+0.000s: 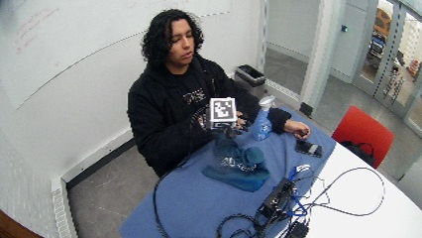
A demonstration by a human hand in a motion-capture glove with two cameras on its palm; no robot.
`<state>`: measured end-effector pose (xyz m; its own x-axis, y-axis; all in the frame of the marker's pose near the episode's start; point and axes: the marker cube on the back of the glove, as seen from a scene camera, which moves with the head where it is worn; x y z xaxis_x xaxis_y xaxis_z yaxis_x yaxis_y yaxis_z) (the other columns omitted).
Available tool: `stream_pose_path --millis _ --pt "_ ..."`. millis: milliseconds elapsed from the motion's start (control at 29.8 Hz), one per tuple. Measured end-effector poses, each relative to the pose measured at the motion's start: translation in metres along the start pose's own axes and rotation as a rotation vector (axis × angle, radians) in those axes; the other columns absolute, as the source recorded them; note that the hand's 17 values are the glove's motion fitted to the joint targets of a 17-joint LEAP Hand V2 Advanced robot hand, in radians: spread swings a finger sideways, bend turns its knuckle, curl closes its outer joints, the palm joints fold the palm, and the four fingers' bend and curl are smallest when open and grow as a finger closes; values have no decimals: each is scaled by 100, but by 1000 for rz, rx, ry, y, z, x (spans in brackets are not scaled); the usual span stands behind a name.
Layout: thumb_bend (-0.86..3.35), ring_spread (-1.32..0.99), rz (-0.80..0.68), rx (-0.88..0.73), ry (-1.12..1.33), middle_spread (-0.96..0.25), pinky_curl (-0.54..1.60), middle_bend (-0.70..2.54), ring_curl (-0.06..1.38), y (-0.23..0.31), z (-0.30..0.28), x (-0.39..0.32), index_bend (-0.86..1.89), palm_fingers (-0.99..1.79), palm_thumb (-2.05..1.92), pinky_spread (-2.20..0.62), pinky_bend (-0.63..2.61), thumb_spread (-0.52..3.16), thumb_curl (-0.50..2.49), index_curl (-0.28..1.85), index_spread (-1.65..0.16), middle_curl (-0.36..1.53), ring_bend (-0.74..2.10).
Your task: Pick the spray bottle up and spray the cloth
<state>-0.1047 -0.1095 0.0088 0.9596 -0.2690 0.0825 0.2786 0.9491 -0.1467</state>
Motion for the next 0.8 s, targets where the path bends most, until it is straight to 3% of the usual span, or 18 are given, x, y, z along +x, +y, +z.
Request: stream_pose_path --millis 369,805 --pt "-1 11 62 50 44 12 35 24 33 69 8 15 18 40 73 21 32 121 47 37 -28 39 28" --pt "-1 12 123 -15 23 13 35 20 32 86 26 27 17 44 74 22 26 127 43 36 -28 38 23"
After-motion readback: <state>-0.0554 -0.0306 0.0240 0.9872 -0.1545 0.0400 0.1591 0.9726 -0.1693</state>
